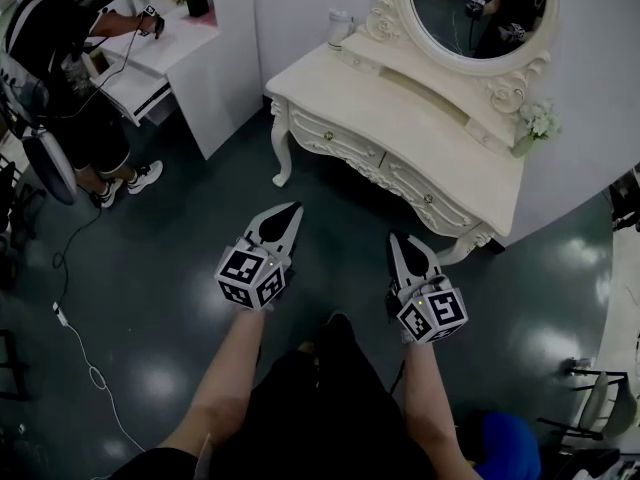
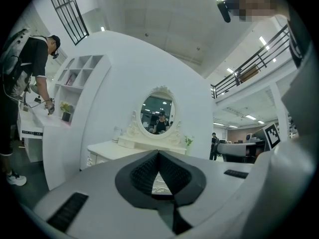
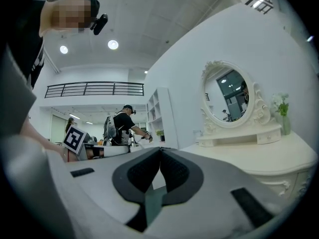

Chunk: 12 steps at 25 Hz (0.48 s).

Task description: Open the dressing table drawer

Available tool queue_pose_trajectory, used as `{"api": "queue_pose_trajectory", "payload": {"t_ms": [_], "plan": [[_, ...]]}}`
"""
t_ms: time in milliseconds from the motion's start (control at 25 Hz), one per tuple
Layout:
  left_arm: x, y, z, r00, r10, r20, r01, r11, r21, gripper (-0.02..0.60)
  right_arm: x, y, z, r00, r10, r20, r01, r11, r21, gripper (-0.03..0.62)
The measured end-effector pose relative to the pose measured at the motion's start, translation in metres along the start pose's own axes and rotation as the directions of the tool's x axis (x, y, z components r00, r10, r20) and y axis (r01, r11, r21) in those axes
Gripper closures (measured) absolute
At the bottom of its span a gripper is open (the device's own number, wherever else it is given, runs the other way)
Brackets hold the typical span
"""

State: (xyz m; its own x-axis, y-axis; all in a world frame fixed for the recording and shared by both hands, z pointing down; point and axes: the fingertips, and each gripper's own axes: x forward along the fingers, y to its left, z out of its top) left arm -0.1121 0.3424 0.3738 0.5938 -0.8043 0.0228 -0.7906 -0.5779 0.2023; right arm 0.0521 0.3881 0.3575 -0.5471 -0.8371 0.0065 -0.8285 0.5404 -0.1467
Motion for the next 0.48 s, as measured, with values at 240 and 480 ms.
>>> {"api": "queue_pose_trajectory", "payload": {"t_ms": [240,480], "plan": [[0.006,0.019,-0.002,0.999,0.037,-0.005,-0.037,0.999,-0.005,0.575,0.026,-0.007,-0.003,1.0,0.029,-0.011,-0.029,0.999,0.013,0.588],[0.031,0.047,0.0,0.998,0.064,-0.017,-0.064,0.998,0.002,0.575,0.067,-0.023,0.0,0.998,0.066,-0.005,-0.066,0.998,0.004,0.588]]}}
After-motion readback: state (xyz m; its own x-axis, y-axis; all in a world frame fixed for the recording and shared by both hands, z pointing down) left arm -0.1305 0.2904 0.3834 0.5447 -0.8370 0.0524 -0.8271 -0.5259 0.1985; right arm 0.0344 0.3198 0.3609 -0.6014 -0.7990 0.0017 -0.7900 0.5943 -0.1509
